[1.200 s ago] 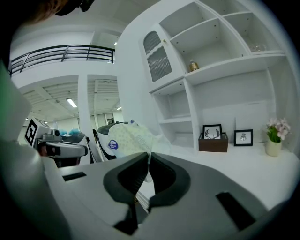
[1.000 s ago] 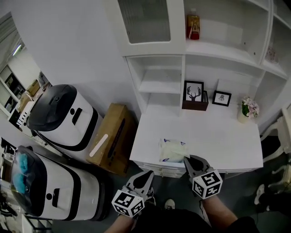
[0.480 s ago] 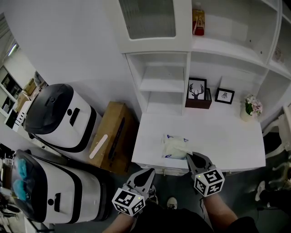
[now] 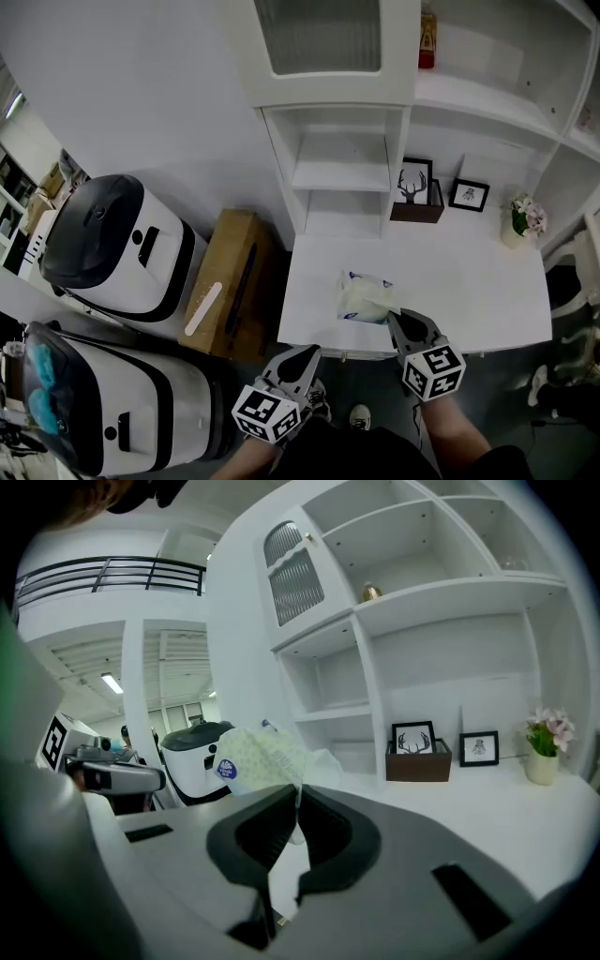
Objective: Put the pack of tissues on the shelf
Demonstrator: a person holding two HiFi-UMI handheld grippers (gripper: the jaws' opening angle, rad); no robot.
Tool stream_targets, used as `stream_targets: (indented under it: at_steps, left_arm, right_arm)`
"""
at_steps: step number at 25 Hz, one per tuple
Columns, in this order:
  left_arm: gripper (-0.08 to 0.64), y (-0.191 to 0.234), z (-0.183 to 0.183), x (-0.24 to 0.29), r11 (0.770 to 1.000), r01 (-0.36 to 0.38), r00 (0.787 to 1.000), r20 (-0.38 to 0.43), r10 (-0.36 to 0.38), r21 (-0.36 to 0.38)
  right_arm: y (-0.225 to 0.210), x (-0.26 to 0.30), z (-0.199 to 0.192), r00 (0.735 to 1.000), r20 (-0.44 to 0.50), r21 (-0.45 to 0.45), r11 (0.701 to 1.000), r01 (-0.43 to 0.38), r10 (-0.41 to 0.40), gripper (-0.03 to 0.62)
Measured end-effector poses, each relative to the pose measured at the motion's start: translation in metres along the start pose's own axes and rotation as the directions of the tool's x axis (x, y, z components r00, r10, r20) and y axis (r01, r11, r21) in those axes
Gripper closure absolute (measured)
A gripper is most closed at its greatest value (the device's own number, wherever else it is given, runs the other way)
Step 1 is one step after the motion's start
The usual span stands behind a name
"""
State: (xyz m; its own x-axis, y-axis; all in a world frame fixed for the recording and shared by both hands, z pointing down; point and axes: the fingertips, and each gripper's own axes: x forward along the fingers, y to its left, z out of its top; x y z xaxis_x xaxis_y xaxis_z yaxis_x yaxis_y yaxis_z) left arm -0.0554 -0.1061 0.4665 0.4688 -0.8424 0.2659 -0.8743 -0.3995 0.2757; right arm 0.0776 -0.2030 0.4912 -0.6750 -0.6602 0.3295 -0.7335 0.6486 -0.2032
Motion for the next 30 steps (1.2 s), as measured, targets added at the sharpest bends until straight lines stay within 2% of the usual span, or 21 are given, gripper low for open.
stream_targets:
  at_steps: [20,30]
  left_arm:
    - [0.555,0.061,0.016,0.016,0.994,0.111,0.994,-0.018,-0.111,-0.004]
    - [0.555,0.112,0.017,0.013,0.991,0.134,0.990,-0.046,-0.134,-0.018]
  right_arm:
    - [0.010,0.052,0.008,0.994,-0.016,0.014,0.994,0.105,-0.105,0.584]
    - [0.016,0.102,0.008,0.988,-0.038,0.022,0.988,0.153,-0.152,0.584]
